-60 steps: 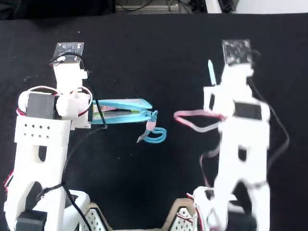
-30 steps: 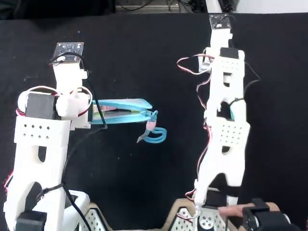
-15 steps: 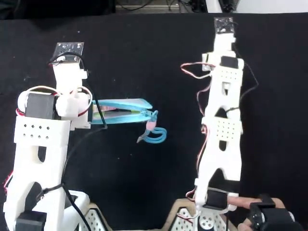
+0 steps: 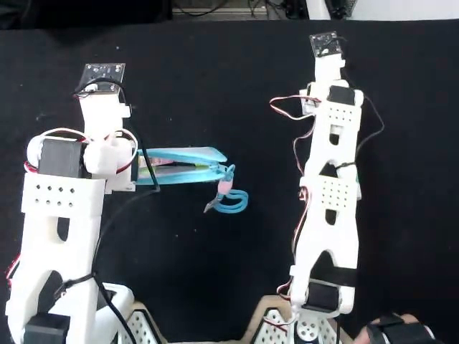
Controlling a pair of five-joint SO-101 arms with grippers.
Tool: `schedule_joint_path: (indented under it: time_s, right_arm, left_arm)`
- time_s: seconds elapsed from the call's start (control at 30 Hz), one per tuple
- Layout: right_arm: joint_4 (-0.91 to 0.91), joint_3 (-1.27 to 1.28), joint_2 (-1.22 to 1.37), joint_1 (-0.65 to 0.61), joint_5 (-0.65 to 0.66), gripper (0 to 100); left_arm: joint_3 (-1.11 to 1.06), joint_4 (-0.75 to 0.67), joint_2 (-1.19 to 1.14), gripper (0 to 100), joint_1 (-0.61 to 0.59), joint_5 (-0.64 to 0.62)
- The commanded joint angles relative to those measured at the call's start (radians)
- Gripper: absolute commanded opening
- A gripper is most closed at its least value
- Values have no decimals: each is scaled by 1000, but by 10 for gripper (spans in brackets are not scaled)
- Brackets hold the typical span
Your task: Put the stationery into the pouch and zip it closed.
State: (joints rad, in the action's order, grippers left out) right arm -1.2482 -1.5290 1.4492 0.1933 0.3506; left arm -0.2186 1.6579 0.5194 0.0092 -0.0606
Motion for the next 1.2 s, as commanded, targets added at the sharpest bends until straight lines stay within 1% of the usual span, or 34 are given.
schedule_joint_path:
  time_s: [0.0, 0.17, 0.27, 0.37, 0.43, 0.5, 0.67, 0.93, 1.03, 1.17]
  right_arm:
    - [-118, -36, -99, 9, 14, 11]
    - [-279, -36, -174, -9, 12, 11]
    - [-402, -36, -225, -48, 11, 11]
    - [-523, -28, -282, -92, -66, 11]
    - [-520, -1, -309, -98, -132, 11]
    - [-519, 42, -335, -97, -164, 11]
    - [-520, 228, -412, -120, -180, 11]
    - [-503, 613, -665, -143, -184, 11]
    - [-456, 736, -737, -144, -183, 11]
    - [-327, 951, -837, -144, -183, 11]
  left_arm:
    - [-33, 0, -6, 30, -18, 3]
    - [-33, 0, -6, 30, -18, 3]
    - [-33, 0, -6, 30, -18, 3]
    - [-33, 0, -6, 30, -18, 3]
    - [-33, 0, -6, 30, -18, 3]
    - [-33, 0, -6, 30, -18, 3]
    - [-33, 0, -6, 30, -18, 3]
    - [-33, 0, -6, 30, -18, 3]
    - [-33, 0, -6, 30, -18, 3]
    - [-33, 0, -6, 30, -18, 3]
